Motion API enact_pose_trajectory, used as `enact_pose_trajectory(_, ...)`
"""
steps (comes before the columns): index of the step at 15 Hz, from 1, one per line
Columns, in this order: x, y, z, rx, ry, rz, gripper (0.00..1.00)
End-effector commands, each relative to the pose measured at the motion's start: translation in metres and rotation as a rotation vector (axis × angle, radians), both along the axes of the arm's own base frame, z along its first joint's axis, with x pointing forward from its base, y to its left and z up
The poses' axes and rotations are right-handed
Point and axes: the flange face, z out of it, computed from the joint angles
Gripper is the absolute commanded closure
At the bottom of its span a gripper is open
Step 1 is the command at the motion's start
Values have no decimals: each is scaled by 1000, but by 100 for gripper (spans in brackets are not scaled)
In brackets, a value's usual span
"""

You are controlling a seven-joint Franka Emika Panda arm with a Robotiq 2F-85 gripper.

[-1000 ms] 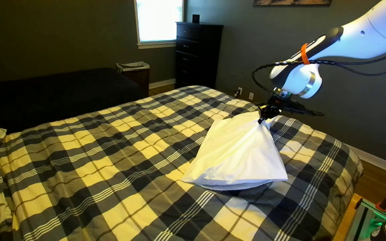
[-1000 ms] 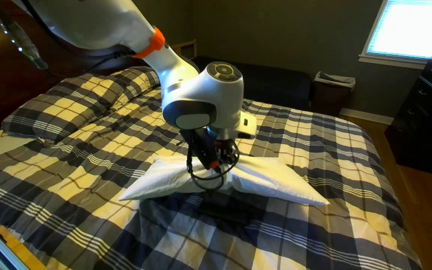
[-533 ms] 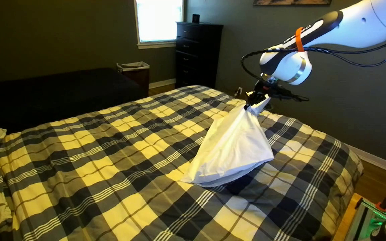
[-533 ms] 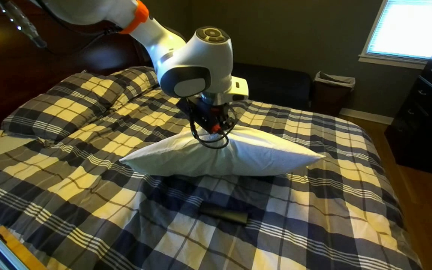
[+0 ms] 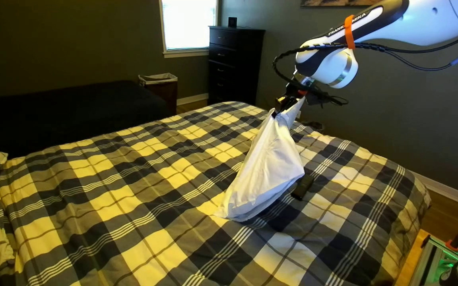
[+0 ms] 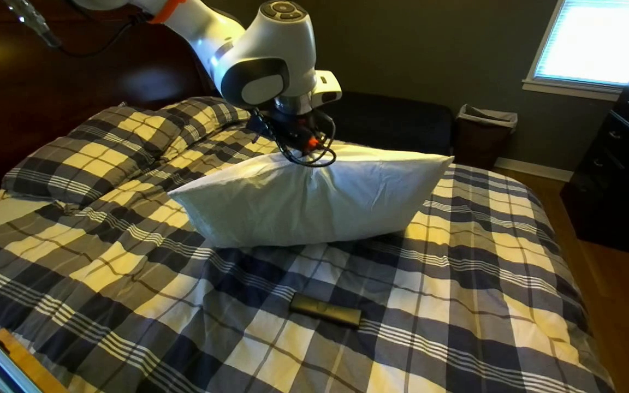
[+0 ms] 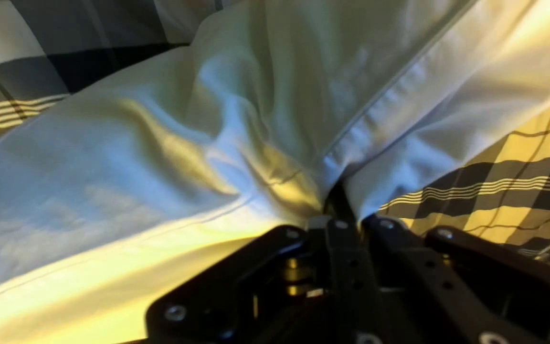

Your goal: Turn the white pillow around

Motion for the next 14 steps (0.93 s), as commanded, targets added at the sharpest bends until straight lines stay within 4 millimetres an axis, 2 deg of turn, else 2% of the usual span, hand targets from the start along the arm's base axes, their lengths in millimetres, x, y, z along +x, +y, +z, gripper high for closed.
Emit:
enact_pose_trajectory(1, -2, 24, 32, -61, -28, 148, 99)
enact_pose_trajectory(7, -11, 47, 54, -179, -81, 366, 99)
enact_pose_trajectory(11, -11, 67, 58, -264, -95, 516, 99)
enact_pose_trajectory(14, -11, 89, 56, -327, -94, 637, 99)
